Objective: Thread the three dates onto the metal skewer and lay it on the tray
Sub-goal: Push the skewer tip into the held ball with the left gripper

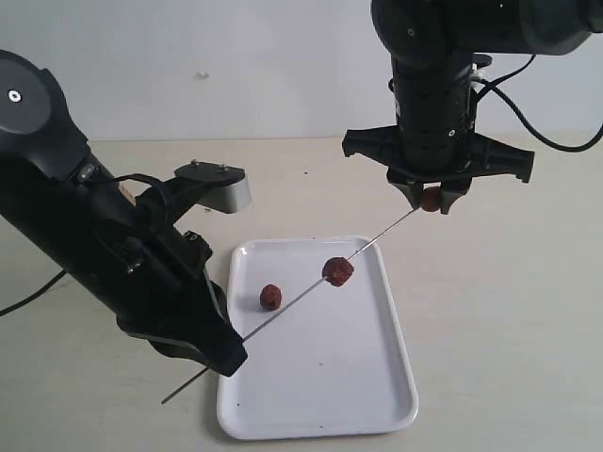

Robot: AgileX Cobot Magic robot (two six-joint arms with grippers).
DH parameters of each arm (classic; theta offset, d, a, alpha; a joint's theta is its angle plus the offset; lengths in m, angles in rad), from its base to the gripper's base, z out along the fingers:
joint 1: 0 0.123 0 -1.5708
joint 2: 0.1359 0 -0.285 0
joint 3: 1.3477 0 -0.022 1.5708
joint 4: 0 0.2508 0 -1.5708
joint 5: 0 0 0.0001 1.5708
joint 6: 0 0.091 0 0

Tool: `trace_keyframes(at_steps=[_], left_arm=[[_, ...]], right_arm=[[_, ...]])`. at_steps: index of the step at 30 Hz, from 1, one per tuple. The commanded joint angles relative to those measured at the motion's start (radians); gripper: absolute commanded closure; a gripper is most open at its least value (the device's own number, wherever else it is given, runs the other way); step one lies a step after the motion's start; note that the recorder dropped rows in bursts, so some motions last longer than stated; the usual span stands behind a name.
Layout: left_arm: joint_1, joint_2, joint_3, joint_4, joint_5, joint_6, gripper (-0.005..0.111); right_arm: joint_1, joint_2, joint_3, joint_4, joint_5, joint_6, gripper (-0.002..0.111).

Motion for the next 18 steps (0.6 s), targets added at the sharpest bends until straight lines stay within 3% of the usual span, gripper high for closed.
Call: trace_keyframes(at_steps=[1, 18], left_arm=[[0.001, -0.009, 0.003, -0.012, -0.012, 0.006, 0.107], [0.001, 0.024, 0.003, -0.012, -0.026, 0.006, 0.107]], right_arm=[[0.001, -0.007, 0.003, -0.005, -0.011, 0.003, 0.077], [0.001, -0.007, 0.003, 0.009, -0.017, 0.001, 0.077]])
